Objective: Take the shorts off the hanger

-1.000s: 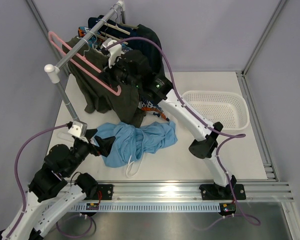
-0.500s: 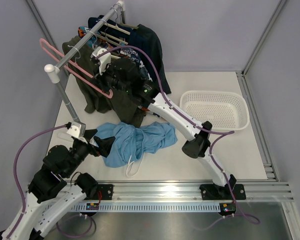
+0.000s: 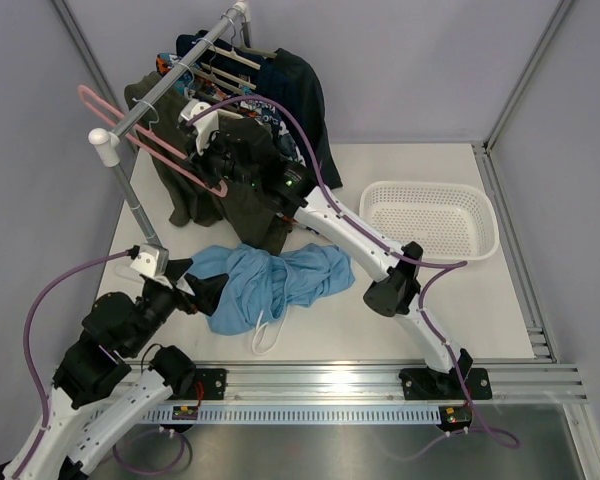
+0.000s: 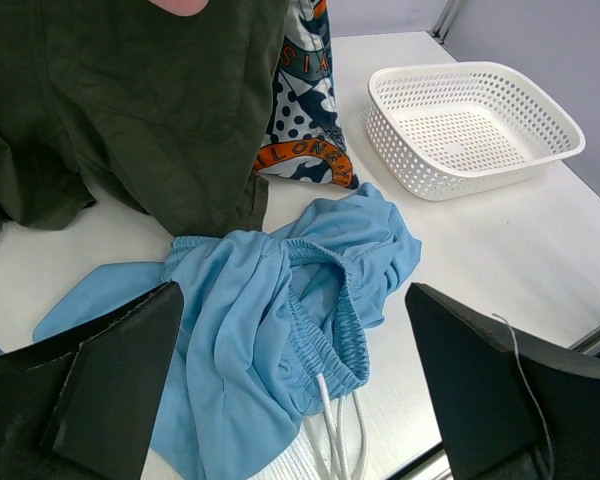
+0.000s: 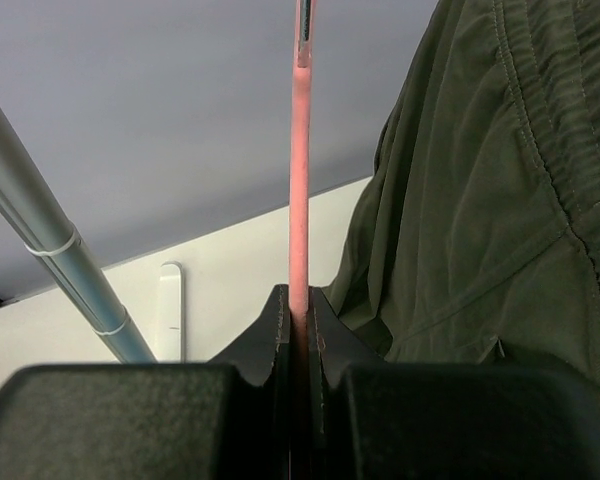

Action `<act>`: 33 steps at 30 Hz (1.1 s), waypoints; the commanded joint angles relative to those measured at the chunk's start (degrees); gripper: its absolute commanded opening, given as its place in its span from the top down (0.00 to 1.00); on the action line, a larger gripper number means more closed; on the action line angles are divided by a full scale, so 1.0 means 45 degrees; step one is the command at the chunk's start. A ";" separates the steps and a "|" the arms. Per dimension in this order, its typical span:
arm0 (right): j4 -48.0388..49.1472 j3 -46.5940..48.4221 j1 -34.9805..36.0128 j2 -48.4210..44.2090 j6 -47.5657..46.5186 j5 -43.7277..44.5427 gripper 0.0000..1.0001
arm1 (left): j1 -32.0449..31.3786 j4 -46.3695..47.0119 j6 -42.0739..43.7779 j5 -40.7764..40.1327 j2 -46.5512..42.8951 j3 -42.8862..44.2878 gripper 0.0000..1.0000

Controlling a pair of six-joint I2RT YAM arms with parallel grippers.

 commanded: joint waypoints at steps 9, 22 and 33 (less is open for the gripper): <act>0.0571 -0.0062 0.0142 -0.0207 -0.0251 -0.0104 0.69 | 0.0016 0.0151 -0.0146 0.0208 -0.0387 0.0526 0.01; 0.0415 -0.1973 -0.0657 -0.3602 -0.0191 -0.2677 0.02 | 0.0016 -0.0025 0.0381 0.0559 0.0002 0.1073 0.01; -0.6607 -0.8727 -0.3432 -0.8580 -0.6664 -0.9688 0.01 | 0.0016 0.0736 0.0325 0.0872 0.0765 0.0469 0.01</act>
